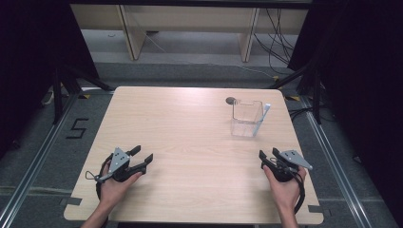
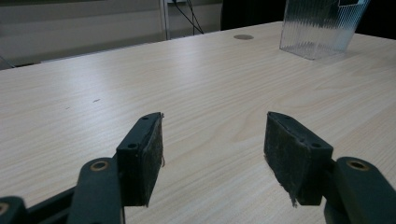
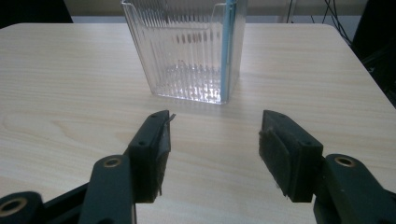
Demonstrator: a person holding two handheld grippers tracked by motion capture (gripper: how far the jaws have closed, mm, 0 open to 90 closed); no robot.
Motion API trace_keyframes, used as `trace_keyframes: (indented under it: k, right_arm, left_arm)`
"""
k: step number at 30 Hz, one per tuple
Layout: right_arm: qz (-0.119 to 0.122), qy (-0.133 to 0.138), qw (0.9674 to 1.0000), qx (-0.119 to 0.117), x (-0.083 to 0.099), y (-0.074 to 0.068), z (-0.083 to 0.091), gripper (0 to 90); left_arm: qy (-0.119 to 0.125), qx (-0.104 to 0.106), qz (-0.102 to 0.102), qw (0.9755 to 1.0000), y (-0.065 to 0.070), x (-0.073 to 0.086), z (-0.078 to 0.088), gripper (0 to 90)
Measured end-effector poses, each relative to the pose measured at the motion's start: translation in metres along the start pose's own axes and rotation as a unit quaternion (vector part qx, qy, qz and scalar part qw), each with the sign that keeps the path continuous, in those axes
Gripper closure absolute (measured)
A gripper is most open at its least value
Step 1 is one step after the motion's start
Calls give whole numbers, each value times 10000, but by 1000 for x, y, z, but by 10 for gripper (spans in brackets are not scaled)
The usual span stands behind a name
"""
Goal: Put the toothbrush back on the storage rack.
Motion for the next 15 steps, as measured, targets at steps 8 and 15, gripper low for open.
trace_keyframes:
  k: [8,15]
  right_arm:
    - [-11,7,10000,6,8,0,4,439]
    - [-23,53,10000,-16,13,1,5,438]
  left_arm:
    - [-11,1,6,10000,0,0,0,371]
    - [-10,-5,12,10000,0,0,0,369]
Point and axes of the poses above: each handheld gripper's, and its own axes: z roughly backward along the jaws, x roughly out of its underside, y roughly to its right, the point moved 1 cm from there along -z, roughly forward along the jaws, and after that the axes turned 1 degree about z, right-handed, at the moved point
